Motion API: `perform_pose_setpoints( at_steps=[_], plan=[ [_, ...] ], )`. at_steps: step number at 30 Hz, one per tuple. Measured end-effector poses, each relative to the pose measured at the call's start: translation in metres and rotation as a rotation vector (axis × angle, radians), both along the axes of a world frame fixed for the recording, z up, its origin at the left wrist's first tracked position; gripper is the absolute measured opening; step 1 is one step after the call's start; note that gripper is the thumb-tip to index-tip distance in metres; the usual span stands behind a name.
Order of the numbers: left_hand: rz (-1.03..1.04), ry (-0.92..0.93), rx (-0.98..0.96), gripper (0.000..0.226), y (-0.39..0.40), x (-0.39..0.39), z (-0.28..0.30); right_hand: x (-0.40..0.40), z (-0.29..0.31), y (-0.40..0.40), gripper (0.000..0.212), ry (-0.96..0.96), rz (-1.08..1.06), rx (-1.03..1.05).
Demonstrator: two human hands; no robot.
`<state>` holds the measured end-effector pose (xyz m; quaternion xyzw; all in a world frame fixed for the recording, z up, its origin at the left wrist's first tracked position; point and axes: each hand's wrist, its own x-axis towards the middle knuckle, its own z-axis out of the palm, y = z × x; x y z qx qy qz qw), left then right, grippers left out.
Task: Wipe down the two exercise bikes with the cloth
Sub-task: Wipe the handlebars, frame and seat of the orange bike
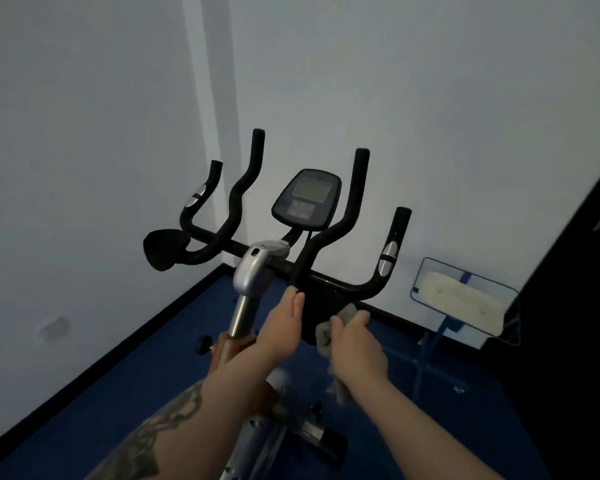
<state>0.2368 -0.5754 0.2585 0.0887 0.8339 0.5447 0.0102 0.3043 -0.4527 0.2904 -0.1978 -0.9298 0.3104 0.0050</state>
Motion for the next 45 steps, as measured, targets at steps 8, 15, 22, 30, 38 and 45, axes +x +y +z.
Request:
perform_pose_setpoints(
  at_steps=[8,15,22,30,38,45],
  plan=[
    [-0.11,-0.208,0.288,0.021,-0.008,-0.005,0.003,-0.005,0.035,0.035,0.026,0.186,0.052,-0.167],
    [-0.066,-0.18,0.381,0.026,-0.006,0.0,-0.006,-0.032,0.022,0.016,0.016,0.403,0.293,0.377],
    [-0.093,-0.102,0.348,0.023,-0.007,0.002,-0.005,-0.018,0.001,0.025,0.013,0.471,0.373,0.338],
    [-0.066,-0.099,0.382,0.022,-0.005,0.006,-0.003,-0.024,-0.005,0.029,0.018,0.546,0.377,0.299],
    [-0.043,-0.147,0.356,0.023,-0.01,0.011,0.005,-0.026,-0.006,0.019,0.014,0.562,0.395,0.359],
    [-0.011,-0.25,0.465,0.026,-0.018,0.025,-0.005,-0.032,-0.004,0.014,0.014,0.631,0.443,0.334]
  ],
)
